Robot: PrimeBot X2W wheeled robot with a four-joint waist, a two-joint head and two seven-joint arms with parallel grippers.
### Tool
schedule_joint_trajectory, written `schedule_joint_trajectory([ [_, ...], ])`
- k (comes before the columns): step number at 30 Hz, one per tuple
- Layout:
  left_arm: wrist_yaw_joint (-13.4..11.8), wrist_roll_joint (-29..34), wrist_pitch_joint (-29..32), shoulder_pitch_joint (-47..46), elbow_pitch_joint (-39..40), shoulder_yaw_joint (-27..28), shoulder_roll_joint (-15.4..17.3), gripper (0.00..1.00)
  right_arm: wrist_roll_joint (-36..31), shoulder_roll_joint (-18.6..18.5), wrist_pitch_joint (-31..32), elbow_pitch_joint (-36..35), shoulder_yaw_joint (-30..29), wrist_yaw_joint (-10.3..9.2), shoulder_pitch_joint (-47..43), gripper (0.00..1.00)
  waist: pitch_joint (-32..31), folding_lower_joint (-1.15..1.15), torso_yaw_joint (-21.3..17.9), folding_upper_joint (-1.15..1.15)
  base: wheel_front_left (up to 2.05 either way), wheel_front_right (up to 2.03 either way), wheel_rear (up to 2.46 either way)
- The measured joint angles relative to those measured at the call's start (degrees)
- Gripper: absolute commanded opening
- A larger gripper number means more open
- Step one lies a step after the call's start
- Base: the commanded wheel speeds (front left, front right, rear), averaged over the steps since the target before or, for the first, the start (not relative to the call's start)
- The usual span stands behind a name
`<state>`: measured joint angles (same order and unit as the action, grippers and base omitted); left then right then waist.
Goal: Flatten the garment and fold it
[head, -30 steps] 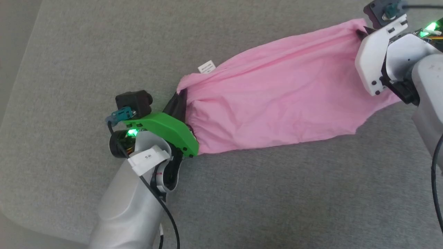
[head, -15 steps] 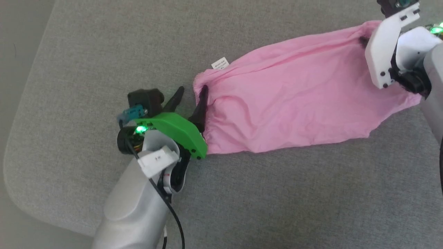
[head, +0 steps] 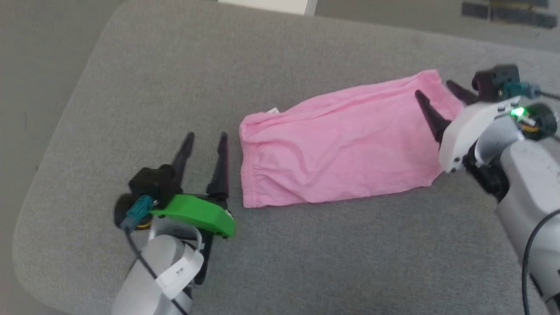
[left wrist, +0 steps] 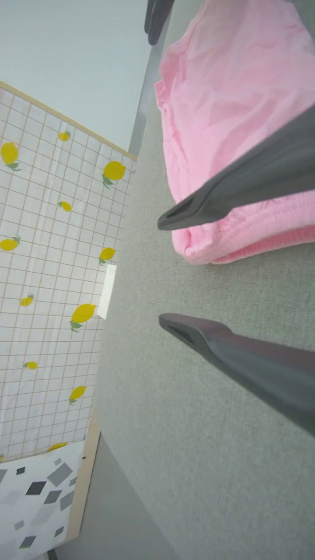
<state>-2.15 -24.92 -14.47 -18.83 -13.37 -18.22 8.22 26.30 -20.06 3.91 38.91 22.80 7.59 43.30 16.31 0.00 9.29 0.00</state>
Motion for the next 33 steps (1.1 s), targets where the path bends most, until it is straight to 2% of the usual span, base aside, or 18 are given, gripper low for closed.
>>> schedule_joint_trajectory([
  [6,3.8,7.9,-0.3,3.8,6.5,5.8,-1.1,1.00,-1.7,4.0,-6.4,-0.2,-7.6,0.00,-4.9,1.00,-3.8,0.00,-1.2,0.00,0.00,0.00,0.00],
  [11,7.2,11.3,-0.3,5.8,7.6,8.6,-2.3,1.00,-3.7,7.8,-6.0,1.3,-14.7,0.00,-6.3,1.00,-5.2,0.00,-2.4,0.00,0.00,0.00,0.00],
  [19,8.8,14.1,-0.3,8.0,9.7,12.9,-3.6,1.00,-10.9,14.0,2.2,7.6,-31.3,-0.01,-3.8,1.00,-4.4,0.00,-2.6,0.00,0.00,0.00,0.00],
  [24,9.2,15.0,-0.3,8.3,10.1,13.4,-4.5,1.00,-18.1,15.7,9.3,12.1,-39.3,-0.01,0.4,1.00,-3.2,0.00,-1.8,0.00,0.00,0.00,0.00],
  [33,9.2,15.0,-0.3,8.2,10.1,12.4,-5.0,1.00,-33.1,16.7,24.1,14.6,-46.7,-0.01,5.6,1.00,-0.7,0.00,-0.1,0.00,0.00,0.00,0.00],
])
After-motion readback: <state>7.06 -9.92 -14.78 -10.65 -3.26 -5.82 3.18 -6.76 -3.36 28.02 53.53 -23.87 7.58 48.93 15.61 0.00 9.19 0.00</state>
